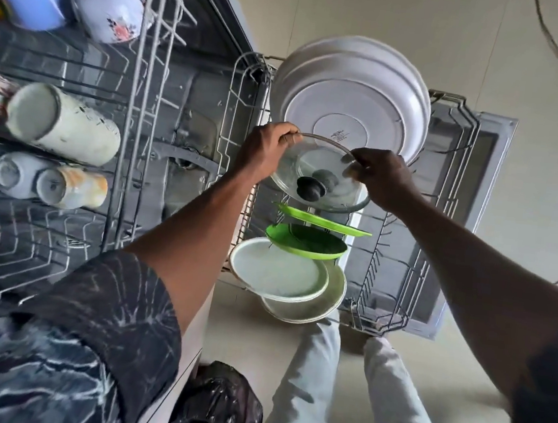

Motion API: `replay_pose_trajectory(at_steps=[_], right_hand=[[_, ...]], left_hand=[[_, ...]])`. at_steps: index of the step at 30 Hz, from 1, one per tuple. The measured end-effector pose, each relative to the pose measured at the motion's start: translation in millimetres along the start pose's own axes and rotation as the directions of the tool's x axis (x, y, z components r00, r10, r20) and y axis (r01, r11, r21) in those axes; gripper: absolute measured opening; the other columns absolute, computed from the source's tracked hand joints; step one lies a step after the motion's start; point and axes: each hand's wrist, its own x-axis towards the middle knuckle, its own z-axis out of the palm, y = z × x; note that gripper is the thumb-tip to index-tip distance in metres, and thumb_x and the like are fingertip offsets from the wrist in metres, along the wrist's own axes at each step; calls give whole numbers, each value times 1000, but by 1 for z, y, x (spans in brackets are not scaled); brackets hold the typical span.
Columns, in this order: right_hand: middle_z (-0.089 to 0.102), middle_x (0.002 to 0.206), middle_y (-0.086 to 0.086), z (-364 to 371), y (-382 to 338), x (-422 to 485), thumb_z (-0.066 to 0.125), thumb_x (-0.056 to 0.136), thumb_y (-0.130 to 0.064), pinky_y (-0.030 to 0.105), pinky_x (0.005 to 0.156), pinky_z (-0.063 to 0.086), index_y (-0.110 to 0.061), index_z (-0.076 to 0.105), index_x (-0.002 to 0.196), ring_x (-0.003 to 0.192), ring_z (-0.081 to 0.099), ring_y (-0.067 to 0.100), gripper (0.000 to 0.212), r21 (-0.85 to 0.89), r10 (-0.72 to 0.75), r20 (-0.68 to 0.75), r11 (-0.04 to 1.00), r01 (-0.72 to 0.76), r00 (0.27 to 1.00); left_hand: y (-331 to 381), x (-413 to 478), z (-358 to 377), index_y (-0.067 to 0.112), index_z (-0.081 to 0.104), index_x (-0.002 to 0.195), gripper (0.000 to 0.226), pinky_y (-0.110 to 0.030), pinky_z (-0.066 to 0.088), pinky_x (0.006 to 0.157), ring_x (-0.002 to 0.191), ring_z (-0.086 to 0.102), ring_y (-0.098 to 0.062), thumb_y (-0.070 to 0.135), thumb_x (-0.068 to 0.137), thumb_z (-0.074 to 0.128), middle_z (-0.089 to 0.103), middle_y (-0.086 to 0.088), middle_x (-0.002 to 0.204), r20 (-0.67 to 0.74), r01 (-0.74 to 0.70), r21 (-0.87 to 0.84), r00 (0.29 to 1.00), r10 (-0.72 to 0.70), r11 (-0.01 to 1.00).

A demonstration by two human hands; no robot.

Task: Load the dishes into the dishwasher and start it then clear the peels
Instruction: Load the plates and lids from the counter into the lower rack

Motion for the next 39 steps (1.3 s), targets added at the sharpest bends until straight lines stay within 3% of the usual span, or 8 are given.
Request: replay_pose_trajectory(at_steps=[6,15,17,22,28,32,35,39], right_hand=[[75,90,-12,13,0,5,64,93,-30,36,80,57,-38,72,109,84,70,15,19,-38,21,-18,999,-21,1000],[77,86,-3,-3,8,22,55,90,2,12,66,49,-21,71,109,81,73,19,34,28,79,112,996,-82,991],[77,87,0,-6,9,27,51,88,7,14,63,50,-19,71,108,81,74,22,38,41,82,128,995,-88,988],[77,86,1,-6,7,27,49,90,6,21,68,54,-17,69,108,76,73,18,36,17,88,122,996,-91,989],[75,84,-7,-1,4,17,55,93,-4,21,74,55,-23,70,104,71,71,5,26,-41,65,105,997,-61,992],[72,78,-15,-5,2,14,59,93,-9,30,80,58,-28,71,100,72,71,5,23,-93,29,91,995,-21,995],[73,79,-16,-12,2,12,61,93,-12,38,83,59,-30,70,101,75,72,7,22,-105,2,99,994,8,995],[74,84,-11,-18,0,16,63,93,-11,43,85,58,-37,67,95,77,70,10,27,-130,-51,143,989,70,988]], left_hand=[[-14,10,0,16,65,121,29,-11,36,52,72,57,-6,35,104,51,68,2,104,86,-10,-67,996,16,998],[-9,36,5,23,61,120,25,-19,41,57,81,61,-9,39,103,52,64,7,102,174,28,-55,985,-18,998],[-6,40,7,21,61,121,27,-15,36,55,81,60,-5,38,101,56,63,10,105,180,46,-52,983,-36,998],[-11,44,8,16,62,124,40,-26,48,75,98,63,-15,45,95,62,67,2,114,171,84,-87,983,-69,993],[-17,32,-1,15,66,110,30,-25,37,58,77,55,-13,41,98,59,66,-2,98,160,27,-81,987,-14,996],[-17,17,-6,17,65,108,30,-25,34,54,67,50,-9,43,99,55,60,5,84,138,28,-74,990,-18,997],[-19,6,-4,18,65,107,27,-13,31,45,64,49,-7,42,100,56,61,5,85,103,23,-84,995,-14,996],[-20,4,-3,15,67,114,31,-10,33,47,72,56,-9,41,100,57,70,-3,99,86,35,-148,996,-22,988]])
